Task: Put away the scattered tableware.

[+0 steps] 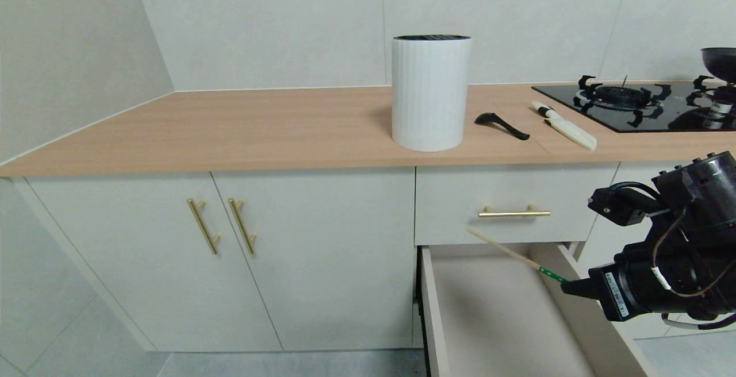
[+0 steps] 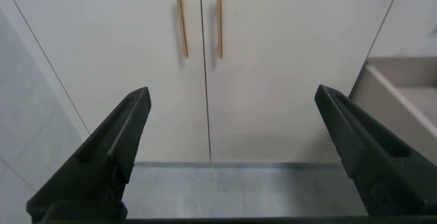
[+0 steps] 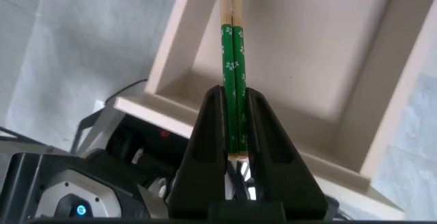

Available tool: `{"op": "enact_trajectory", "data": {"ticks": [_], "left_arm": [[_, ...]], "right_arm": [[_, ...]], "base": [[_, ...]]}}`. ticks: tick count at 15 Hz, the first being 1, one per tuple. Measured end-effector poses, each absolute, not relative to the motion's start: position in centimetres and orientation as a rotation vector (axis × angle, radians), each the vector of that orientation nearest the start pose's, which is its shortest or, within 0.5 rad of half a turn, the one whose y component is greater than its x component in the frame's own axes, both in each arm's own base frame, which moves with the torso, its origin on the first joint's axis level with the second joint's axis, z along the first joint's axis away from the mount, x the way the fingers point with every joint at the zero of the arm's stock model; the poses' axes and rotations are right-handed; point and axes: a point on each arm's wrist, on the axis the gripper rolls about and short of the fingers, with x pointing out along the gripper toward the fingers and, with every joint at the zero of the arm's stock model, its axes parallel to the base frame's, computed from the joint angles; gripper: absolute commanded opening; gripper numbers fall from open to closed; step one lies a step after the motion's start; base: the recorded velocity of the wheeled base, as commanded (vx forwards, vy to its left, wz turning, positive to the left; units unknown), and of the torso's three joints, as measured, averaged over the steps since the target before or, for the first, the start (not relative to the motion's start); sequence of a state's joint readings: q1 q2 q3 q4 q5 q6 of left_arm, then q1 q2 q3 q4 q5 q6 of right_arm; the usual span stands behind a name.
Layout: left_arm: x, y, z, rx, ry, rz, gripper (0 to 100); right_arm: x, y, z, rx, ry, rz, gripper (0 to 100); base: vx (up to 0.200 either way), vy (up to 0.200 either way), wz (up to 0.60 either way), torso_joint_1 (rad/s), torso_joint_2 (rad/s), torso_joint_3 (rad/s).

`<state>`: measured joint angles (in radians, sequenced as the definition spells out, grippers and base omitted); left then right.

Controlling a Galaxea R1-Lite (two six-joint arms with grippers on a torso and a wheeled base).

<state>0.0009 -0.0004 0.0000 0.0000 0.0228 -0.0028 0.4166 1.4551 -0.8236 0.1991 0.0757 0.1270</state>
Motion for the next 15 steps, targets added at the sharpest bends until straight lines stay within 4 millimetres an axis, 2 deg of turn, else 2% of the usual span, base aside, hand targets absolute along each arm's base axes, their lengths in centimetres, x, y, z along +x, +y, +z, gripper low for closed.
{"op": "enact_trajectory", "data": {"ticks": [6,11,15], "left_arm": [[-2.3,0.0,7.6,-0.003,-0.002,0.024,100],[-2.3,0.0,7.6,-0.003,-0.002,0.024,100],[-2.3,0.0,7.6,-0.003,-0.002,0.024,100]], "right_arm": [[20.2,9.2,17.7,-0.029,0.867,0.412,0],[20.3,9.6,17.6,-0.036,0.872,0.422,0],[21.2,10.1,16.8,-0.052,0.905,0.407,0]], "base": [[0.000,0.000,0.00,-0.111,0.39,0.280],[0.000,0.000,0.00,-0.012,0.04,0.020],[0.000,0.000,0.00,0.000,0.00,0.000]]}}
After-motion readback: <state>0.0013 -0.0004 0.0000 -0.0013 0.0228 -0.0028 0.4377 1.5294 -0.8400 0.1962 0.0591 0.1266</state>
